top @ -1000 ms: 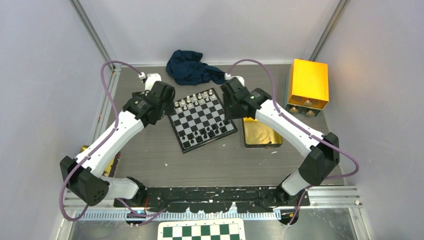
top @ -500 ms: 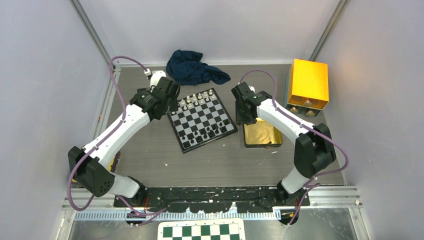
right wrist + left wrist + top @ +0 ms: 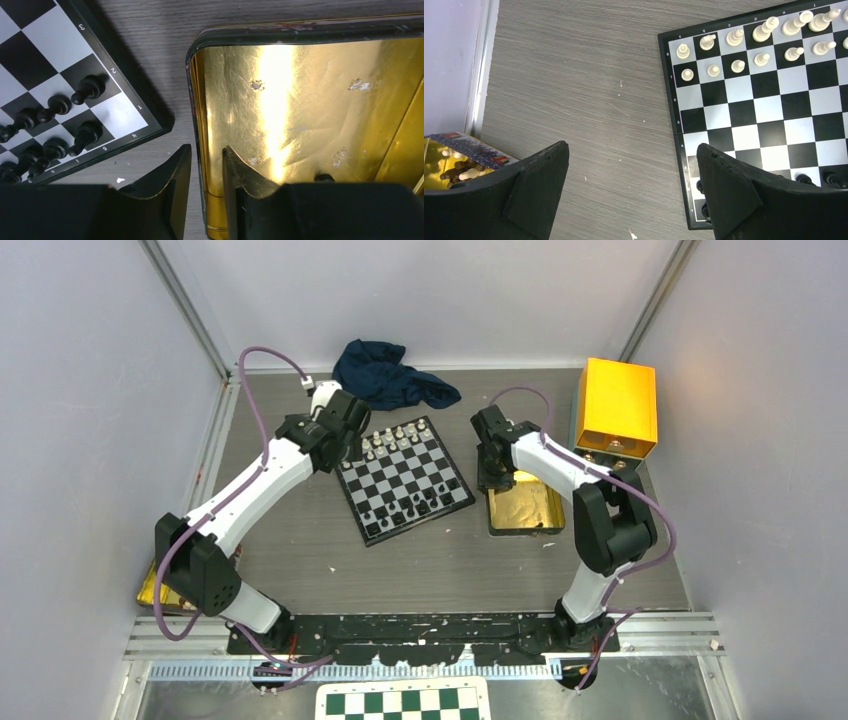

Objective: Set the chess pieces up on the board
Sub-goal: Adjust the storage box at the center of the board.

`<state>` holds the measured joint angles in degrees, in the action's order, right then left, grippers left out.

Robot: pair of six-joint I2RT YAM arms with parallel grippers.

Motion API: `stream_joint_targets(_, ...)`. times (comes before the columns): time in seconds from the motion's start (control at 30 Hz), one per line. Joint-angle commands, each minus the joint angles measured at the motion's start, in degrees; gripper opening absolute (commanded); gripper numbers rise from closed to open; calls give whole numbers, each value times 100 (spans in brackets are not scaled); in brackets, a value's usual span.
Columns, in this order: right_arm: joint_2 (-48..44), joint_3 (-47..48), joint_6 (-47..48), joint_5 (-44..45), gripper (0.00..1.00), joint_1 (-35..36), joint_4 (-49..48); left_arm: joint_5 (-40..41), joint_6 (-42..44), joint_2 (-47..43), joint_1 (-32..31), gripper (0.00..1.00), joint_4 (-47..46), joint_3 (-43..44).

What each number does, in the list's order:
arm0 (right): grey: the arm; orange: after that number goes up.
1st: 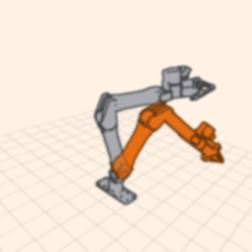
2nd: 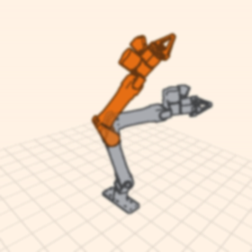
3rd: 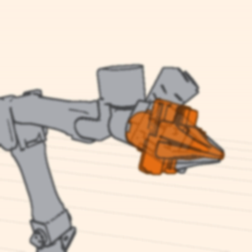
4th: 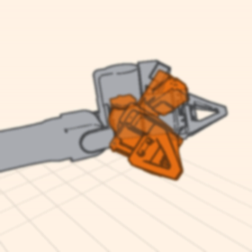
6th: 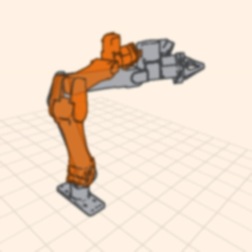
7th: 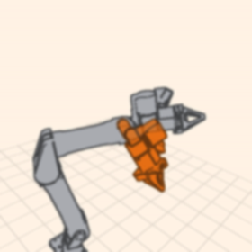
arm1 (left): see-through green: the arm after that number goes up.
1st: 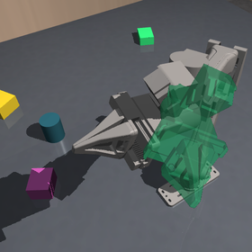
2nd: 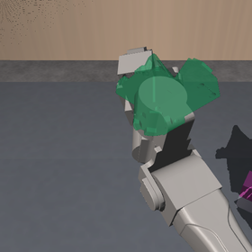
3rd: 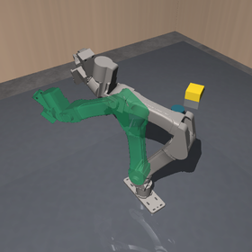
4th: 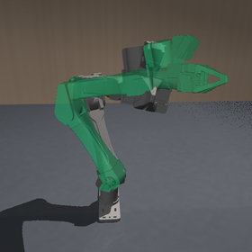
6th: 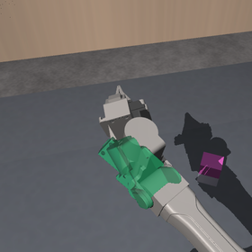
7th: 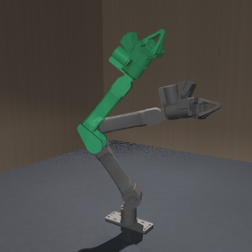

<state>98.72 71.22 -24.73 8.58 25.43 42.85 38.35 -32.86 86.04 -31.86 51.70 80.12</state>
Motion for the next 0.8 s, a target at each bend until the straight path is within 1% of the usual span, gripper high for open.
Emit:
stream_joint_targets(0.0, 151, 23, -41, -132, 32, -55, -198, 79, -14, 82, 16, 100, -64, 264)
stream_joint_targets(0.1, 271, 110, -82, -126, 19, -86, -164, 55, 14, 107, 13, 100, -93, 225)
stream_joint_targets(0.17, 329, 246, -112, -76, 5, -104, -106, 57, 36, 118, 13, 100, -105, 207)
stream_joint_targets(0.2, 351, 315, -124, -53, 1, -128, -95, 58, 44, 121, 13, 100, -112, 206)
stream_joint_targets(0.3, 403, 617, -117, 95, 1, -154, -92, 59, 101, 119, 13, 100, -155, 198)
stream_joint_targets(0.5, 384, 1141, 128, 806, 1, -164, -437, 3, 139, 124, 22, 100, -187, 153)
stream_joint_targets(0.57, 245, 1082, 166, 1090, 1, -166, -810, -36, 139, 99, 22, 100, -203, 96)
stream_joint_targets(0.67, -126, 853, 95, 1148, 1, -196, -1563, -64, 126, 55, 22, 100, -222, 37)
stream_joint_targets(0.77, -643, 330, 103, 1142, 1, -201, -2666, -79, 127, 26, 22, 100, -239, -16)
